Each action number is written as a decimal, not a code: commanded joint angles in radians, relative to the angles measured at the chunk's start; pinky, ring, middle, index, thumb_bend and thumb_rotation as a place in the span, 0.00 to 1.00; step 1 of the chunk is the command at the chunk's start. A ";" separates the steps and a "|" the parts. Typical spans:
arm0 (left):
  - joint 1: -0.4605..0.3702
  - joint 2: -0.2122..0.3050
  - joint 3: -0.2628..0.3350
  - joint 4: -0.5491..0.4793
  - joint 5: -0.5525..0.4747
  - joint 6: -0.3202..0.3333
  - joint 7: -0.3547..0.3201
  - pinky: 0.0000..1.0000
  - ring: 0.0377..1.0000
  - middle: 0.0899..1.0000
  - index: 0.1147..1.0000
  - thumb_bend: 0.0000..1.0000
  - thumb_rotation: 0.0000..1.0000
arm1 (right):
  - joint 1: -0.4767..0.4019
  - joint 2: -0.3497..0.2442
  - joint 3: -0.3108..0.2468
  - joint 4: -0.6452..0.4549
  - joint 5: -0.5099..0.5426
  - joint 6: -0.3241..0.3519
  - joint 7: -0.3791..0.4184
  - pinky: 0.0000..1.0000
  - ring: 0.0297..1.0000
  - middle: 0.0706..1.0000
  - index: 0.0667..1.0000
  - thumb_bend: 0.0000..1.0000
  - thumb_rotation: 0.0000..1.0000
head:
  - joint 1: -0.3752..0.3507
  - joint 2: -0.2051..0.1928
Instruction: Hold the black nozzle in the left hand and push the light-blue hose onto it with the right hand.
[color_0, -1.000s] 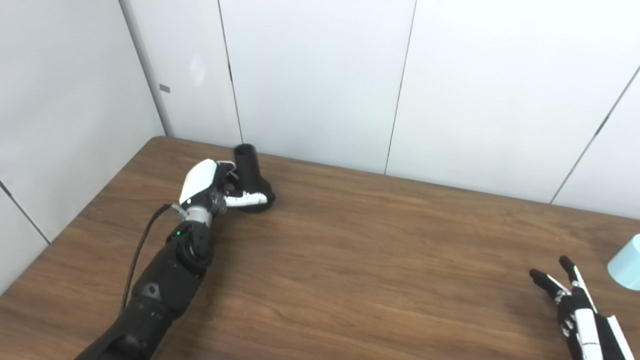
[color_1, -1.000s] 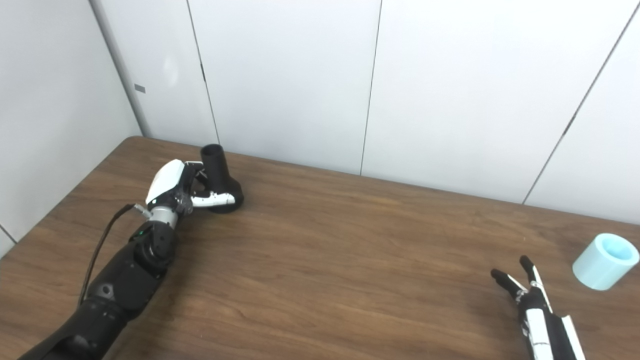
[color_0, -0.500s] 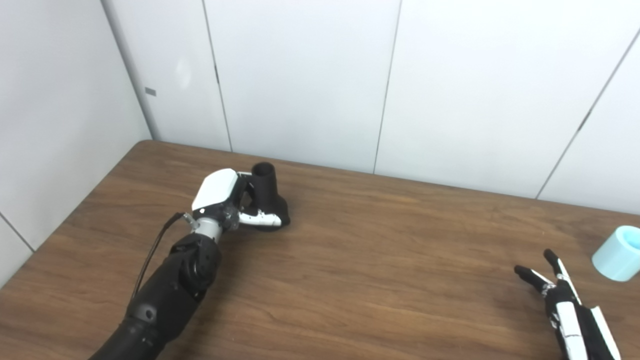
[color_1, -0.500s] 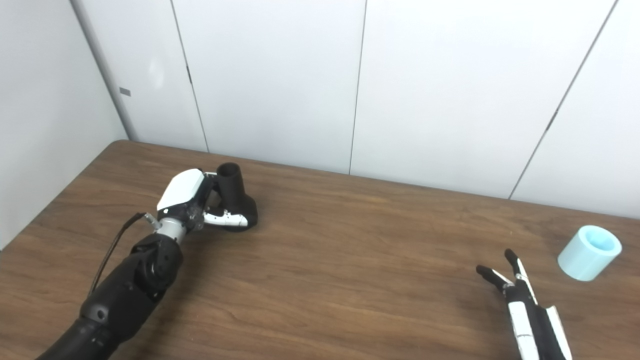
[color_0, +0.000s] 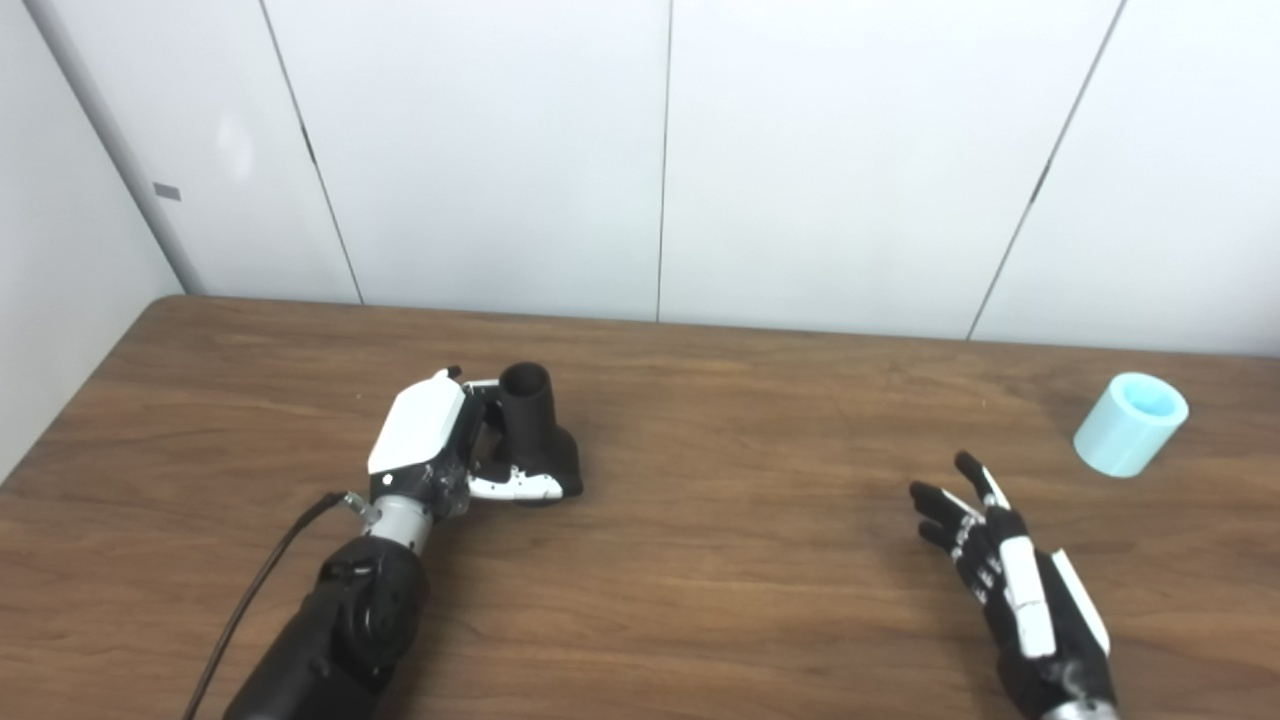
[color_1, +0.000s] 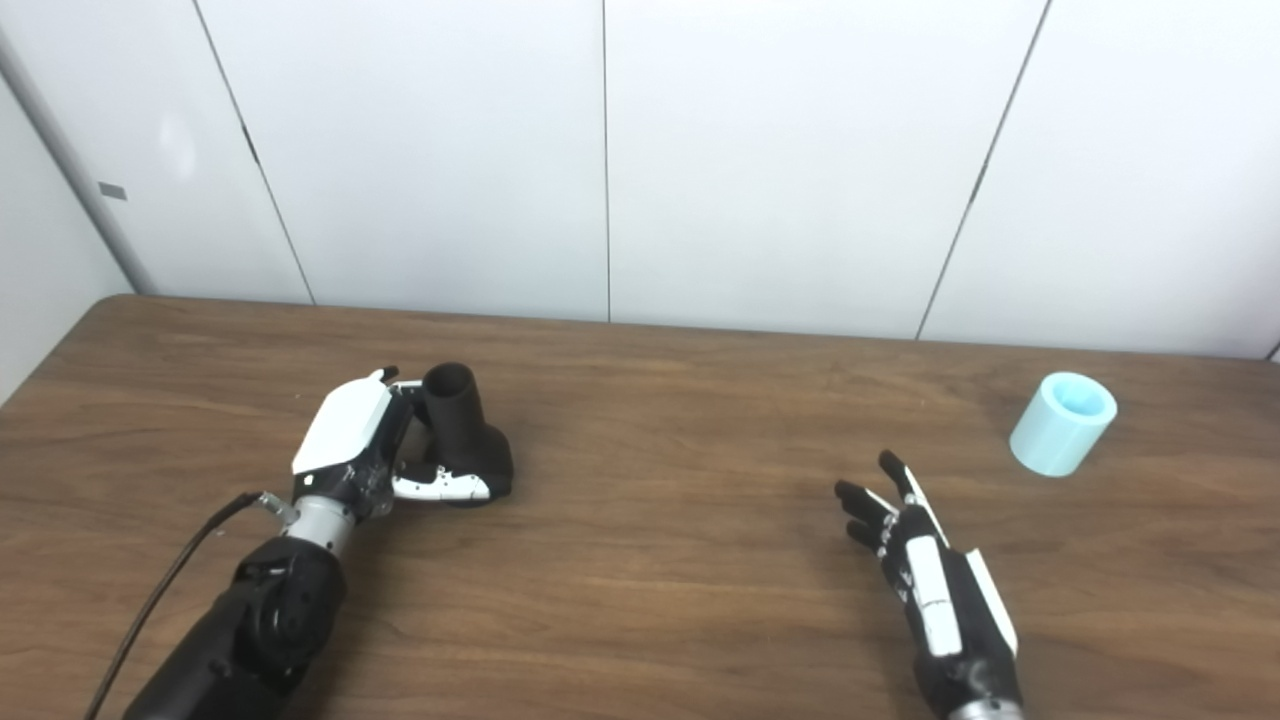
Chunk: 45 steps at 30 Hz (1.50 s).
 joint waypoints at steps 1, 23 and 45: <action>0.013 -0.014 -0.016 -0.036 0.022 -0.012 -0.006 0.95 0.63 0.46 0.40 0.52 0.00 | -0.029 -0.029 -0.020 -0.072 0.027 0.010 0.008 0.87 0.88 0.83 0.94 0.56 1.00 | -0.029 0.003; 0.174 -0.105 -0.125 -0.175 0.157 -0.029 -0.013 0.94 0.61 0.42 0.43 0.53 0.00 | -0.040 -0.033 -0.068 -0.302 0.025 0.154 -0.064 0.89 0.88 0.80 0.91 0.56 1.00 | -0.131 0.027; 0.187 -0.115 -0.127 -0.174 0.143 -0.065 -0.019 0.94 0.61 0.44 0.42 0.53 0.00 | -0.309 -0.409 -0.079 -0.168 -0.499 0.214 -0.059 0.78 0.81 0.79 0.76 0.85 0.11 | -0.262 0.055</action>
